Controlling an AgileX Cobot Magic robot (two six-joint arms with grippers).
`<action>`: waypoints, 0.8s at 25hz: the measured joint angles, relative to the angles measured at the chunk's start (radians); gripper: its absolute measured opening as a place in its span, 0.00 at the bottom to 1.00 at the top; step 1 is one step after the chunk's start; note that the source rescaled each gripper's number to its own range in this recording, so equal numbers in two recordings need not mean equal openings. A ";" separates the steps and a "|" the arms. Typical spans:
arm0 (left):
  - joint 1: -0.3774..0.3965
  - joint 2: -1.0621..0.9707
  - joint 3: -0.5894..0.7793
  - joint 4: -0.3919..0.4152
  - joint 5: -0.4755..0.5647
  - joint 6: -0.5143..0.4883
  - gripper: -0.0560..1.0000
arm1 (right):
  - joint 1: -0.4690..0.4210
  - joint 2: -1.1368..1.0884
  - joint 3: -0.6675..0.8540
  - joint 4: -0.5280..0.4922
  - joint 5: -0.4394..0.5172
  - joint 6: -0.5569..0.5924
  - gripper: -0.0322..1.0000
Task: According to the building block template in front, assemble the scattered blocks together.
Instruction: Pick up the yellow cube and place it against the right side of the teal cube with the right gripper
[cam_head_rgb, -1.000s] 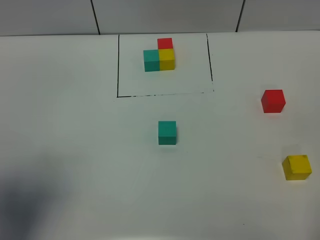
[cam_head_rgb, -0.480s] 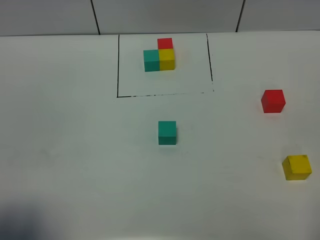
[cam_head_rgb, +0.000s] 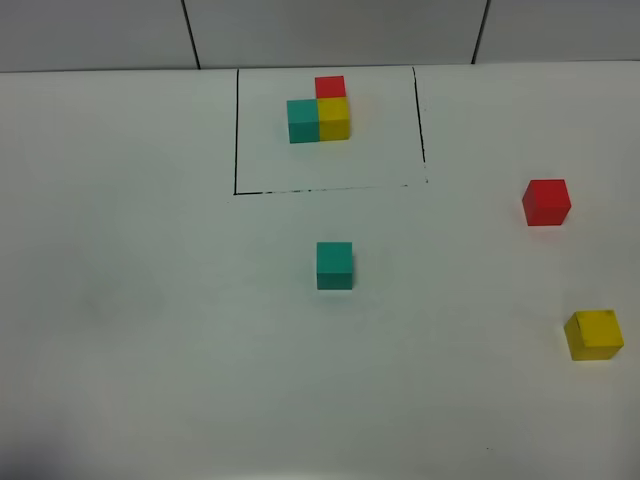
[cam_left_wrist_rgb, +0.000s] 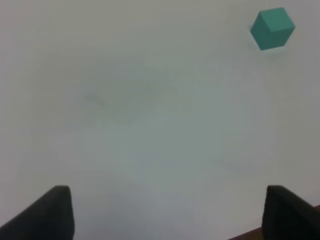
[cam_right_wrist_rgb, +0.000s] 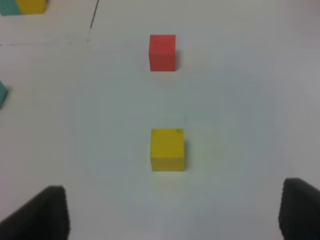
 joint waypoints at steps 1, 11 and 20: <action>0.000 -0.016 0.000 -0.003 0.000 0.001 0.83 | 0.000 0.000 0.000 0.000 0.000 0.000 0.73; 0.000 -0.131 0.000 -0.012 0.004 0.015 0.82 | 0.000 0.000 0.000 0.000 0.000 0.000 0.73; 0.067 -0.131 0.000 -0.011 0.004 0.011 0.82 | 0.000 0.000 0.000 0.000 0.000 0.001 0.73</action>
